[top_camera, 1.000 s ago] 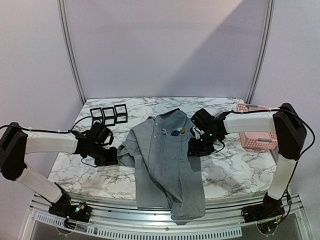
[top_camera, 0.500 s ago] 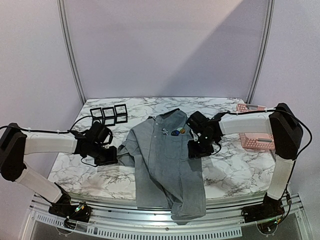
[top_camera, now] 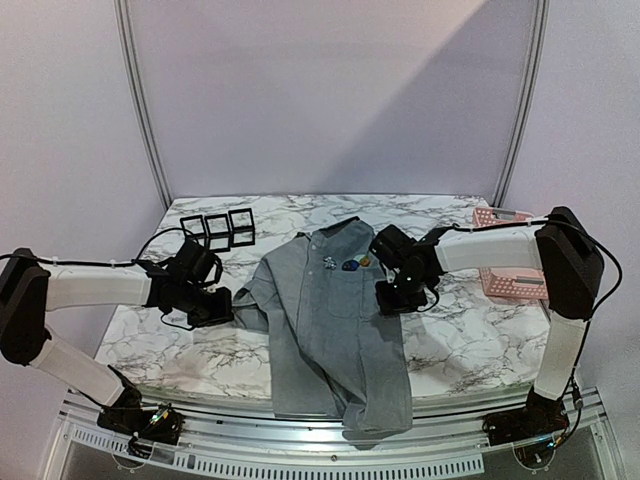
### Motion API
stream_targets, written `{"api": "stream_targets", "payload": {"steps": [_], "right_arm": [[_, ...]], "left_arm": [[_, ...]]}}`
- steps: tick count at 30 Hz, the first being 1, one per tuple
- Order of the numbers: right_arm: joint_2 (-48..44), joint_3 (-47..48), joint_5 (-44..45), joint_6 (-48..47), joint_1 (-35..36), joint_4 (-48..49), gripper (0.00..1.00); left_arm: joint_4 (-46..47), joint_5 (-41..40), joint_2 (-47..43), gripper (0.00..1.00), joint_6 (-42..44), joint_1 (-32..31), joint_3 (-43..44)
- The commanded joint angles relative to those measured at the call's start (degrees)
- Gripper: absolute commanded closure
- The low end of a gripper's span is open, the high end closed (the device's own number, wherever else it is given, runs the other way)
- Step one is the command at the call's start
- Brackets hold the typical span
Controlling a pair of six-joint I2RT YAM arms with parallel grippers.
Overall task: Remove the brooch from the garment
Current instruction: Adjust the crumpled clothing at the center of the board.
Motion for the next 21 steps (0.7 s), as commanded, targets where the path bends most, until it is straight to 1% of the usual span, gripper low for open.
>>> {"api": "stream_targets", "payload": {"steps": [1, 3, 7, 12, 18, 21], "right_arm": [[2.24, -1.96, 4.31, 1.89, 0.23, -0.89, 0.82], [2.11, -1.94, 6.44, 2.64, 0.18, -1.73, 0.87], [1.09, -2.50, 7.92, 2.97, 0.18, -1.77, 0.94], [0.57, -3.12, 8.67, 3.17, -0.60, -1.93, 1.00], [-1.14, -4.23, 8.78, 3.07, -2.40, -1.73, 1.00], [-1.98, -4.69, 9.14, 2.80, -3.23, -1.83, 1.00]], "left_arm": [[5.01, -1.24, -1.86, 1.00, -2.30, 2.26, -0.97], [6.26, -1.21, -1.87, 1.00, -2.85, 2.84, -1.32], [6.58, -1.65, -1.77, 1.00, -2.64, 4.61, -1.34], [4.82, -2.52, -2.66, 1.00, -0.81, 7.70, -1.55], [2.07, -6.87, -5.62, 1.00, 1.25, 11.57, -1.05], [-0.39, -11.60, -7.61, 1.00, 1.81, 13.02, -0.39]]}}
